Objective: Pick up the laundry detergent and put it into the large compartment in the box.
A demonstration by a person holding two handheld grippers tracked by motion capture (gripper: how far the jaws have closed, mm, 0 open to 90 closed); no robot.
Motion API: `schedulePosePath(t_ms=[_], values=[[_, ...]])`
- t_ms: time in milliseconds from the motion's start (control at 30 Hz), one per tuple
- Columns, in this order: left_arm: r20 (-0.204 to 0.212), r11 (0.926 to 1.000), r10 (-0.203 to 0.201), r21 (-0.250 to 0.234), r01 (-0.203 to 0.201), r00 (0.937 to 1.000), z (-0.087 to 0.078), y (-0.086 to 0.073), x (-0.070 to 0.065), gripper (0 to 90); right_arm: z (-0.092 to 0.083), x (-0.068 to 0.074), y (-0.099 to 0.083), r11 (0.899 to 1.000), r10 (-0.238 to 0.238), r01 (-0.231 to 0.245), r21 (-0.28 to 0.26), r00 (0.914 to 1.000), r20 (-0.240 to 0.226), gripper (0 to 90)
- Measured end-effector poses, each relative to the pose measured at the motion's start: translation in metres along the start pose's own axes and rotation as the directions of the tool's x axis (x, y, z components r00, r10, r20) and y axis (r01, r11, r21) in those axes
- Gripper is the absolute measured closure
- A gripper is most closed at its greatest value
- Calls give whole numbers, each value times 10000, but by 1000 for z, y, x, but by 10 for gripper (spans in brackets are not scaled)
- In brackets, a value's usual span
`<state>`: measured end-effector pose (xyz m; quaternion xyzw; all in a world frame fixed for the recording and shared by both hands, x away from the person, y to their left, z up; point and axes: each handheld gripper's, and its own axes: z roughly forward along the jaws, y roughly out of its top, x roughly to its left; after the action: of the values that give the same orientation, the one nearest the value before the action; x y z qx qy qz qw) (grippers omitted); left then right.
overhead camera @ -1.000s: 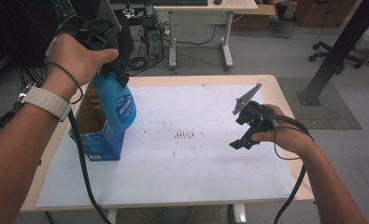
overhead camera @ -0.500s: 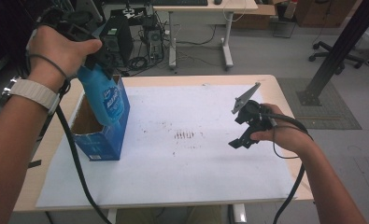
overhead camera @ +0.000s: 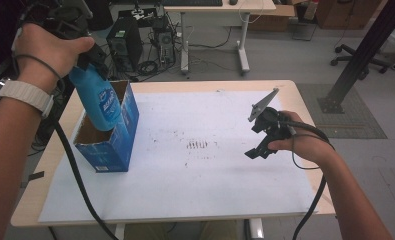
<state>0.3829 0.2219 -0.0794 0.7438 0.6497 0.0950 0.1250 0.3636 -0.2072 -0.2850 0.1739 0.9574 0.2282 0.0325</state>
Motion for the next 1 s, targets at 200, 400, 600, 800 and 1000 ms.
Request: schedulePosePath(t_ms=[200,400,600,800,1000], values=[[-176,9999,-161,-24,161,9997,3,2,7,374,1,-1,-1,10000,33,-32,37,10000,-6,82],[-282,9998,-202,-80,200,9994,9,3,10,374,0,-2,-1,10000,95,-95,29,10000,7,82],[-269,9996,-291,-31,291,9992,18,5,17,374,1,-3,-2,9999,123,-123,92,9999,1,82],[-372,9992,-405,-62,403,9985,25,5,25,374,1,-4,-1,9998,181,-181,98,9998,21,82],[-388,9989,-468,-110,464,9982,35,4,32,374,4,-5,2,9998,179,-179,128,9998,-11,82]])
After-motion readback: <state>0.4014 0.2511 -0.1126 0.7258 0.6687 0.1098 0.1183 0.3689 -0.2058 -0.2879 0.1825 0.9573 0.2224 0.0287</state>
